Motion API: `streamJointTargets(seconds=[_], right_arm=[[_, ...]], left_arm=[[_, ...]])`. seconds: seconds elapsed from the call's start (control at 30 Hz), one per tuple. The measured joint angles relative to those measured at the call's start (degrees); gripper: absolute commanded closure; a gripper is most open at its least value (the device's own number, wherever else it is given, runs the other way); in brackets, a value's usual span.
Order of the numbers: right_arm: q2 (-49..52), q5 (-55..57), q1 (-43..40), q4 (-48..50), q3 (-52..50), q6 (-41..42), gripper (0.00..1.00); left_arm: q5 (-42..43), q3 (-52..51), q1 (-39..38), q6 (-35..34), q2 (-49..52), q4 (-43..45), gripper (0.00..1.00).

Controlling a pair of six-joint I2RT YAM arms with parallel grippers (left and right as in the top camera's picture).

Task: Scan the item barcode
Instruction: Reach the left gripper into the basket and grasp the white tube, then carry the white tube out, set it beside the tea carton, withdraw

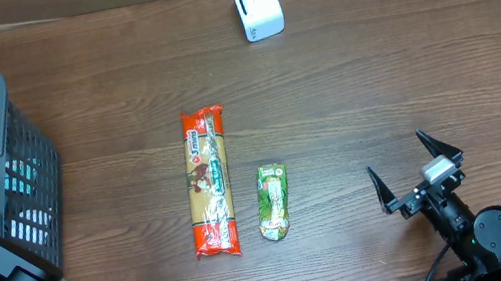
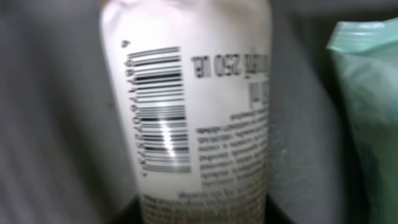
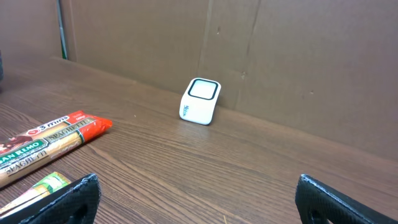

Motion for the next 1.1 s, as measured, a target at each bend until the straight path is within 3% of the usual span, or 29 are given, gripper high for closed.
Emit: streamJointTargets(seconds=[0.63, 1.1], right_arm=[[0.0, 0.0, 0.0, 0.0, 0.0, 0.0, 0.0], [0.0, 0.0, 0.0, 0.0, 0.0, 0.0, 0.0]], left_arm=[[3.1, -0.7, 0.3, 0.3, -3.0, -3.6, 0.96], [13.9, -2.3, 0.2, 1.4, -29.0, 0.6, 0.96]])
